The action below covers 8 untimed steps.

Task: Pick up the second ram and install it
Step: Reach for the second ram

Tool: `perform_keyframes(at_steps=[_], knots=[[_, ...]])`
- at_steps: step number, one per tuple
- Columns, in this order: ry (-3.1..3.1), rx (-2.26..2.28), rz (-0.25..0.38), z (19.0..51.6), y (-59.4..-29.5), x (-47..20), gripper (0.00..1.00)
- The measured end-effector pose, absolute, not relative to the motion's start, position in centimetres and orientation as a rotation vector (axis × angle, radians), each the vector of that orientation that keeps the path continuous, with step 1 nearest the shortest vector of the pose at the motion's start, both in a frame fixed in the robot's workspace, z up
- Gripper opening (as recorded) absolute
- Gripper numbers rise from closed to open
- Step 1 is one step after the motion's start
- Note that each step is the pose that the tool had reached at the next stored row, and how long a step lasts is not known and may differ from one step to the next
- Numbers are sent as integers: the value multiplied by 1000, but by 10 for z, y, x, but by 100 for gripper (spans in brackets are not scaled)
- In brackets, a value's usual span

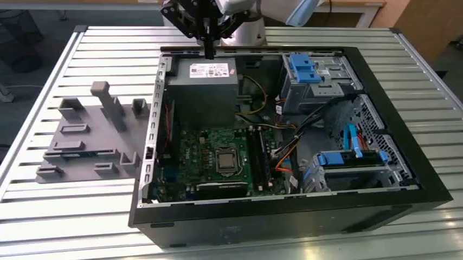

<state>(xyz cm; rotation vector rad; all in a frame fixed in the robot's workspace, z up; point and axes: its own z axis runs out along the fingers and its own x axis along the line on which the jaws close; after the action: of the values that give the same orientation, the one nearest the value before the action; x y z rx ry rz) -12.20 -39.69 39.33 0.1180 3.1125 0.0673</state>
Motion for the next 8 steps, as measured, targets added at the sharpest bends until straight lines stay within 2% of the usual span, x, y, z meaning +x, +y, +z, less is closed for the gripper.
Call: perform_keyframes(at_steps=[8], knots=[[3113,118,67,393,-397,-125,11]])
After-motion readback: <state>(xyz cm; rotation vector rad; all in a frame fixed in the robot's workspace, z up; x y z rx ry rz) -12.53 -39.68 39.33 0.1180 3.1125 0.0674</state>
